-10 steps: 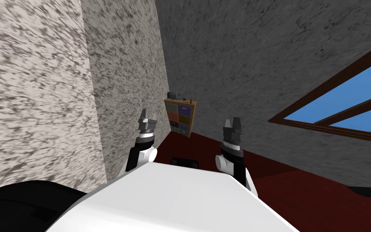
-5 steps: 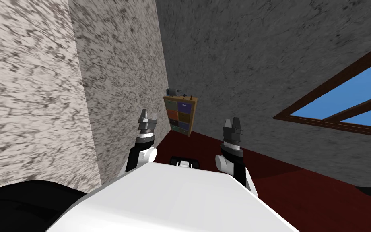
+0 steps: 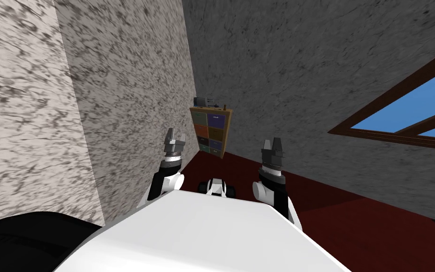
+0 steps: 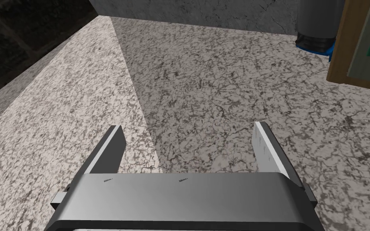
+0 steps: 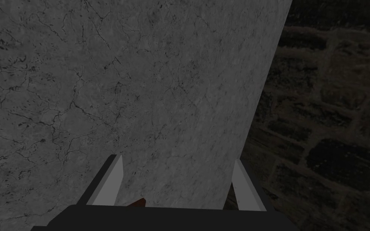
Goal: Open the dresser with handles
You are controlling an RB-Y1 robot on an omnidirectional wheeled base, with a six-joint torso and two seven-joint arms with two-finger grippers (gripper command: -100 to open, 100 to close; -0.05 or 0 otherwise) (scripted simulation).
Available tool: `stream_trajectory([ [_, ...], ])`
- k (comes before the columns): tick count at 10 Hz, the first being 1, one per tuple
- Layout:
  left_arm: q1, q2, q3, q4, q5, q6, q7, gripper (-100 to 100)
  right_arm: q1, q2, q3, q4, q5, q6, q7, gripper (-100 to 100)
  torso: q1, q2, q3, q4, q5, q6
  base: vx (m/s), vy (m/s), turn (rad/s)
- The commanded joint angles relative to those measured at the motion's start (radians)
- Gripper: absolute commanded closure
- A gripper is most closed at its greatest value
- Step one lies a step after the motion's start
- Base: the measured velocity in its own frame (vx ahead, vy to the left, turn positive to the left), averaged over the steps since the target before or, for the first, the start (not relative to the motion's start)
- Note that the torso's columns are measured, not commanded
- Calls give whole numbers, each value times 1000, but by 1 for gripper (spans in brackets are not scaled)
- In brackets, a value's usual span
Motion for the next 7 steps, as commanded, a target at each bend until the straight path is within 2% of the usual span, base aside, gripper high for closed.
stream_trajectory([
  [1, -14, 48, 4, 42, 0, -6, 4, -100, 0, 0, 0, 0, 0, 0, 0, 0, 0, 2, -5, 3, 0, 0, 74, -22, -26],
  [4, -36, 76, 0, 107, -5, -15, 5, -100, 0, 0, 0, 0, 0, 0, 0, 0, 1, 5, -5, 4, 0, 0, 86, -13, -32],
  [7, -61, 83, -4, 187, -10, -25, 6, -100, 0, 0, 0, 0, 0, 0, 0, 0, -1, 5, -5, 4, 0, 0, 114, -32, -41],
])
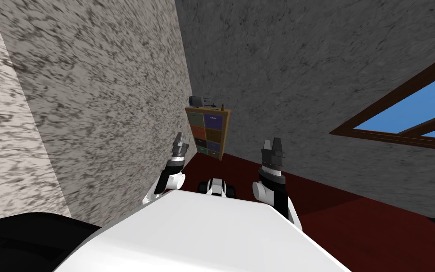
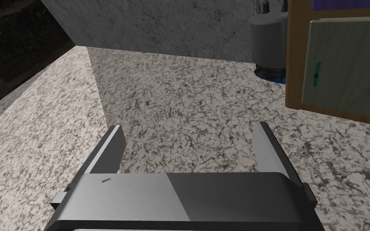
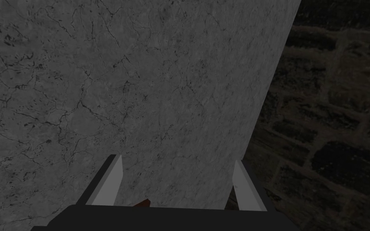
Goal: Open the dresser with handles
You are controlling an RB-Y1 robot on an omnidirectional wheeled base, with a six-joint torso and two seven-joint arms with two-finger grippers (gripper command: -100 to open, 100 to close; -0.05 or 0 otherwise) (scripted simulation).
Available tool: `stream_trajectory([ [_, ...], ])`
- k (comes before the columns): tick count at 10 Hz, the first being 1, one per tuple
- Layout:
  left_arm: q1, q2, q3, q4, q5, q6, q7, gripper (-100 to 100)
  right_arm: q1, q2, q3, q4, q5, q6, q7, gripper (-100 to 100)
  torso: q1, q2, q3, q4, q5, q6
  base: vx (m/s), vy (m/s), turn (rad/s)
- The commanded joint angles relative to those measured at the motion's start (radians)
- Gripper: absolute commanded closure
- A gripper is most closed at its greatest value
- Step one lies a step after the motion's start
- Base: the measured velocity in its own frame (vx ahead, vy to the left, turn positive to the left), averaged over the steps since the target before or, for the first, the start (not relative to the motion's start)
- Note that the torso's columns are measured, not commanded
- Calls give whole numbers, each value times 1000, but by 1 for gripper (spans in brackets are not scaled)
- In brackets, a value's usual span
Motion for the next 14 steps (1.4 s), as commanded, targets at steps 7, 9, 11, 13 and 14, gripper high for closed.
stream_trajectory([
  [7, -66, -3, -11, 200, -15, -21, 2, -100, 0, 0, 0, 0, 0, 0, 0, 0, 1, -2, -1, 0, 0, 0, 100, -15, -33],
  [9, -80, -5, -14, 246, -19, -26, 3, -100, 0, 0, 0, 0, 0, 0, 0, 0, 0, 2, 1, 1, 0, 0, 97, -25, -35],
  [11, -94, -8, -16, 289, -22, -31, 4, -100, 0, 0, 0, 0, 0, 0, 0, 0, 2, 1, 1, 1, 0, 0, 98, -7, -29],
  [13, -108, -12, -18, 331, -25, -36, 5, -100, 0, 0, 0, 0, 0, 0, 0, 0, 1, 1, 1, 0, 0, 0, 79, -15, -33],
  [14, -114, -13, -19, 353, -26, -39, 5, -100, 0, 0, 0, 0, 0, 0, 0, 0, 1, 1, 1, 0, 0, 0, 90, -9, -29],
])
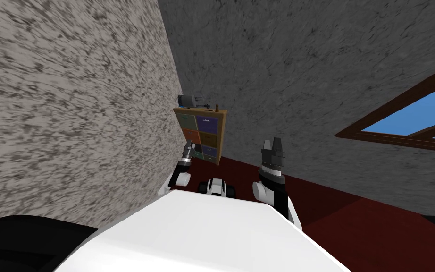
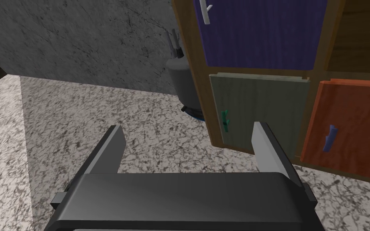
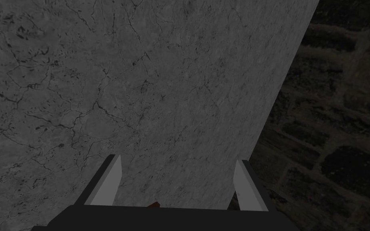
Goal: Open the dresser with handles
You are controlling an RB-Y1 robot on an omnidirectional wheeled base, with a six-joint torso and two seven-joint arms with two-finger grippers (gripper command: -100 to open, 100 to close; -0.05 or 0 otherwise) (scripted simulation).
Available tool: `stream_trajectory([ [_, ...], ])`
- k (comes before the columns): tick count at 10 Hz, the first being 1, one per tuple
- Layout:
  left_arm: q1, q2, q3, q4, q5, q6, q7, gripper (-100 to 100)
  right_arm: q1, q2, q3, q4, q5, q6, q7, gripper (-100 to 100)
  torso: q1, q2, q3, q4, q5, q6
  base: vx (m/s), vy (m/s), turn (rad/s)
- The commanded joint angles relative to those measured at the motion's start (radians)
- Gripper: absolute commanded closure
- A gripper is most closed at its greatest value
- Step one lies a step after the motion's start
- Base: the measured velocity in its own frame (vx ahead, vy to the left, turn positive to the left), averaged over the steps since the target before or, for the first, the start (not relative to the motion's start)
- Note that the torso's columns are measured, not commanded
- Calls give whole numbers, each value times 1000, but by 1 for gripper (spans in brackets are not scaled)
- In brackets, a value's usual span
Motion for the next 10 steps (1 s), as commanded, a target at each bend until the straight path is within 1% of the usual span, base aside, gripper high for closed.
stream_trajectory([
  [1, -18, -3, -3, 61, -4, -12, 1, -100, 0, 0, 0, 0, 0, 0, 0, 0, 0, -1, -1, 0, 0, 0, 87, -12, -29],
  [5, -49, 2, -8, 160, -11, -23, 3, -100, 0, 0, 0, 0, 0, 0, 0, 0, 1, -1, -1, 0, 0, 0, 100, -9, -37],
  [10, -95, 4, -15, 301, -22, -40, 6, -100, 0, 0, 0, 0, 0, 0, 0, 0, 1, -1, 0, 0, 0, 0, 121, -13, -42],
])
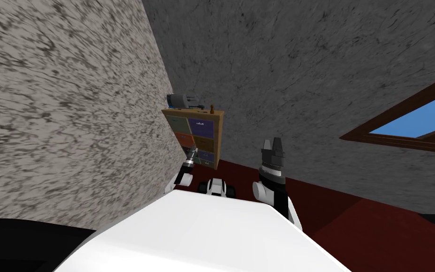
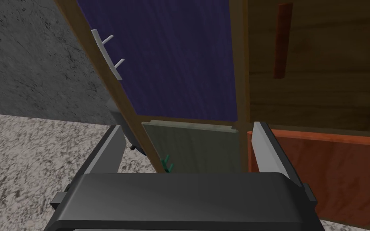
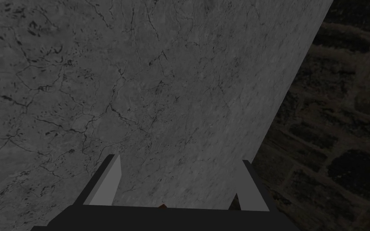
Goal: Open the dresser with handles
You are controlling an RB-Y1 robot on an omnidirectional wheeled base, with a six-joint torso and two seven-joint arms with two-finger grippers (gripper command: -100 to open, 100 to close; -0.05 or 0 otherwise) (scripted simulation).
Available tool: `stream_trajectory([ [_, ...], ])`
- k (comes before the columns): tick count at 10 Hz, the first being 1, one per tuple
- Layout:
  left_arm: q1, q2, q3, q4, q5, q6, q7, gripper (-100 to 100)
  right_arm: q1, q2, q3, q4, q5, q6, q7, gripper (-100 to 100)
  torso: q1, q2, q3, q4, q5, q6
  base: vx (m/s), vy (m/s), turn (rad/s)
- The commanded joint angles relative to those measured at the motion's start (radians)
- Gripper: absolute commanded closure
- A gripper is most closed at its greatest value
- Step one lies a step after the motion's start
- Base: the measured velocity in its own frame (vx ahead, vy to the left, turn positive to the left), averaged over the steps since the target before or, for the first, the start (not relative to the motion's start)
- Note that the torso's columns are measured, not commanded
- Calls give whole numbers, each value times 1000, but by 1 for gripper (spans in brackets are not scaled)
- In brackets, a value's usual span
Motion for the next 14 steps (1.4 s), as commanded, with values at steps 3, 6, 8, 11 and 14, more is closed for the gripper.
stream_trajectory([
  [3, -35, -9, -6, 114, -9, -12, 1, -100, 0, 0, 0, 0, 0, 0, 0, 0, -1, 2, 1, 1, 0, 0, 87, -18, -25],
  [6, -60, -29, -10, 193, -14, -20, 2, -100, 0, 0, 0, 0, 0, 0, 0, 0, 0, -1, -1, 0, 0, 0, 103, -12, -40],
  [8, -72, -50, -12, 231, -17, -24, 3, -100, 0, 0, 0, 0, 0, 0, 0, 0, -2, 0, 0, 0, -1, 0, 96, -19, -26],
  [11, -76, -70, -13, 249, -18, -27, 4, -100, 0, 0, 0, 0, 0, 0, 0, 0, 0, 2, 1, 0, 0, 0, 54, 1, -15],
  [14, -86, -69, -9, 225, -16, 4, 5, -100, 0, 0, 0, 0, 0, 0, 0, 0, -1, -2, -1, -1, 0, 0, 60, 1, -1],
])
